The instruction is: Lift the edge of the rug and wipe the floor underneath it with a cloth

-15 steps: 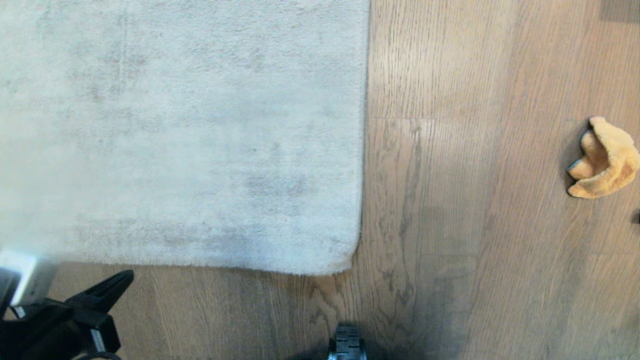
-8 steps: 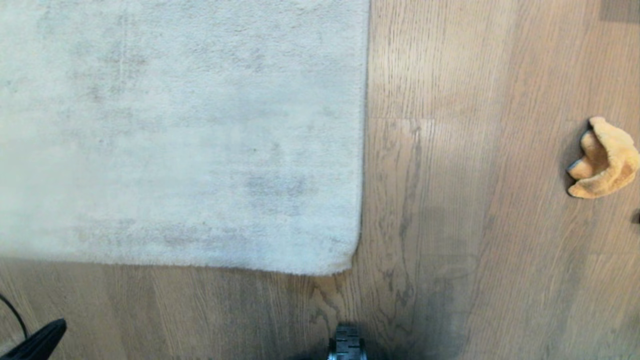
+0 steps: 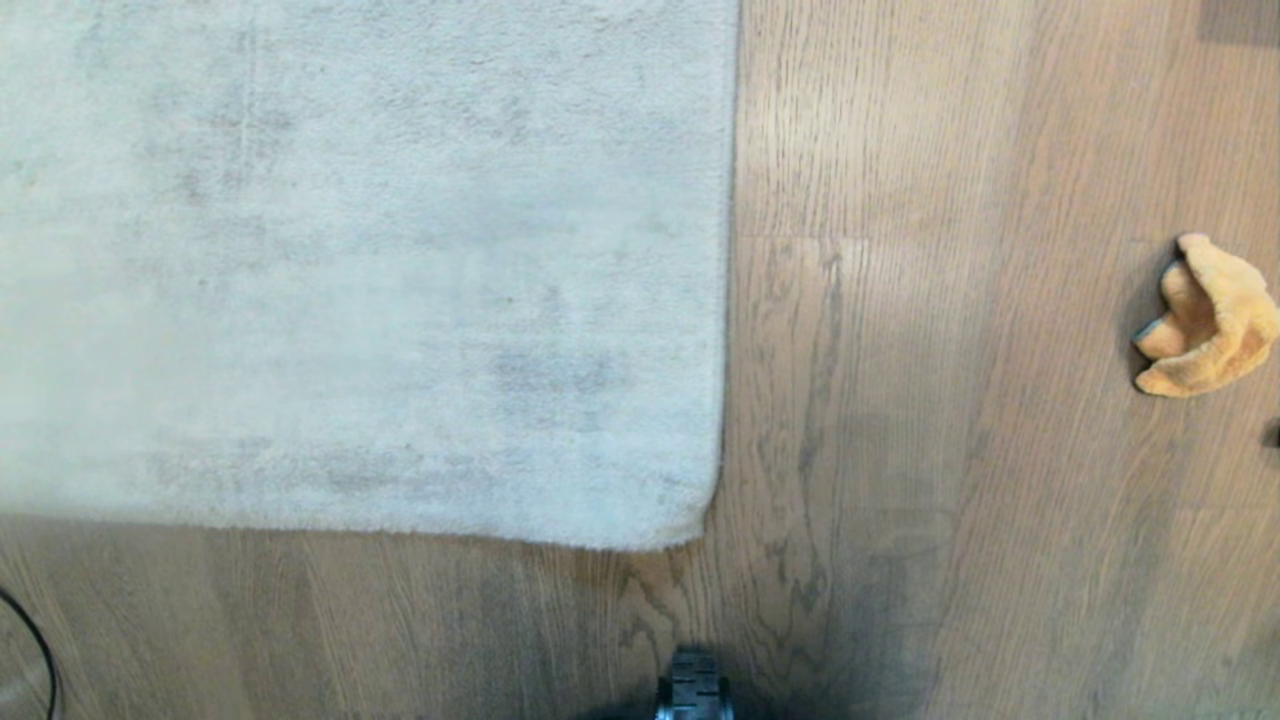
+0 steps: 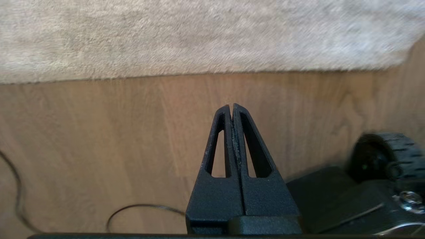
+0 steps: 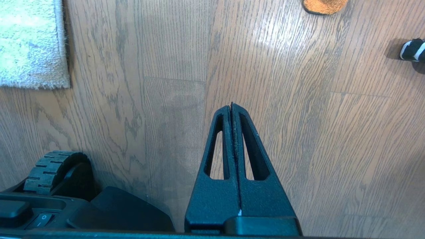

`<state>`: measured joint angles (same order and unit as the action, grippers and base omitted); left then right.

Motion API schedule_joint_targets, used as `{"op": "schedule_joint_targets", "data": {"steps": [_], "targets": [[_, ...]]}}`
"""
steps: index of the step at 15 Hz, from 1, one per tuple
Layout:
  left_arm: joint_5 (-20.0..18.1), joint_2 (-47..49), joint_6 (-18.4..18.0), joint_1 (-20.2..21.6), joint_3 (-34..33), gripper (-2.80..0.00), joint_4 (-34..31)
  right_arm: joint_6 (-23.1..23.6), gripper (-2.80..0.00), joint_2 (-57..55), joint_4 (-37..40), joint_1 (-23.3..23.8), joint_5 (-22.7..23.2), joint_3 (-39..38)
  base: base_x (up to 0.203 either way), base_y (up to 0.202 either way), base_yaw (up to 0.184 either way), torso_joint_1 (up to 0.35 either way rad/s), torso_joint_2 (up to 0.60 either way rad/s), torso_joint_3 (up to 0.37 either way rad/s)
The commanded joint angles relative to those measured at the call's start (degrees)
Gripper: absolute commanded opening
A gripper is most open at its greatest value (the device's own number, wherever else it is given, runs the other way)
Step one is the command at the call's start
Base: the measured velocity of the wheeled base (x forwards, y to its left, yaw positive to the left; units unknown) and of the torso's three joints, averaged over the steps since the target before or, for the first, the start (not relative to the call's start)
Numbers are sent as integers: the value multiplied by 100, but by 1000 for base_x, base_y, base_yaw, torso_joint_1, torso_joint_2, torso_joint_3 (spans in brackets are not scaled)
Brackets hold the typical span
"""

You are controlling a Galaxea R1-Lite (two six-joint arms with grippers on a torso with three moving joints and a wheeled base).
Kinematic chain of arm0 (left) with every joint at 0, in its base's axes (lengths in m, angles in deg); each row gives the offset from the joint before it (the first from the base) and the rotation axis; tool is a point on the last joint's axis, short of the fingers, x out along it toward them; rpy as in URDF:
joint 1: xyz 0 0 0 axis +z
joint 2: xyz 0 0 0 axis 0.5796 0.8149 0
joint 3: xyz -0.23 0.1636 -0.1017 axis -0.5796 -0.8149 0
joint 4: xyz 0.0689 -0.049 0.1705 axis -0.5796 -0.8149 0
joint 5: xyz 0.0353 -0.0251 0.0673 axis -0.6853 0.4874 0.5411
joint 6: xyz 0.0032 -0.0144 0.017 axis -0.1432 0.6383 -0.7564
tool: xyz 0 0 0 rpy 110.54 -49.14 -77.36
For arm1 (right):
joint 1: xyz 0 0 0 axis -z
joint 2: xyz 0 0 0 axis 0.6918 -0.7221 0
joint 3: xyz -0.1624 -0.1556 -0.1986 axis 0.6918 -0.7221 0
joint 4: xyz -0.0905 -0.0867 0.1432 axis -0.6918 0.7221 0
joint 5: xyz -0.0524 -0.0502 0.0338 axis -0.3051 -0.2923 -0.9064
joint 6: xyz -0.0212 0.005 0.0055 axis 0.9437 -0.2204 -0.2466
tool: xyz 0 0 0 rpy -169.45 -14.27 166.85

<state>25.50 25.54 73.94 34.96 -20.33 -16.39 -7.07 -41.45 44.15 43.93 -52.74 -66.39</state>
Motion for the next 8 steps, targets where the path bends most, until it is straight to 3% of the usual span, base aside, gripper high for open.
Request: {"op": "schedule_joint_targets", "data": {"steps": [1, 8], "targets": [[-20, -572, 144, 11, -2, -280, -42, 6, -280, -9, -5, 2, 2, 0, 0, 0, 0, 0, 0, 0], [-20, -572, 144, 11, -2, -280, -51, 6, -280, -9, -5, 2, 2, 0, 0, 0, 0, 0, 0, 0]]}}
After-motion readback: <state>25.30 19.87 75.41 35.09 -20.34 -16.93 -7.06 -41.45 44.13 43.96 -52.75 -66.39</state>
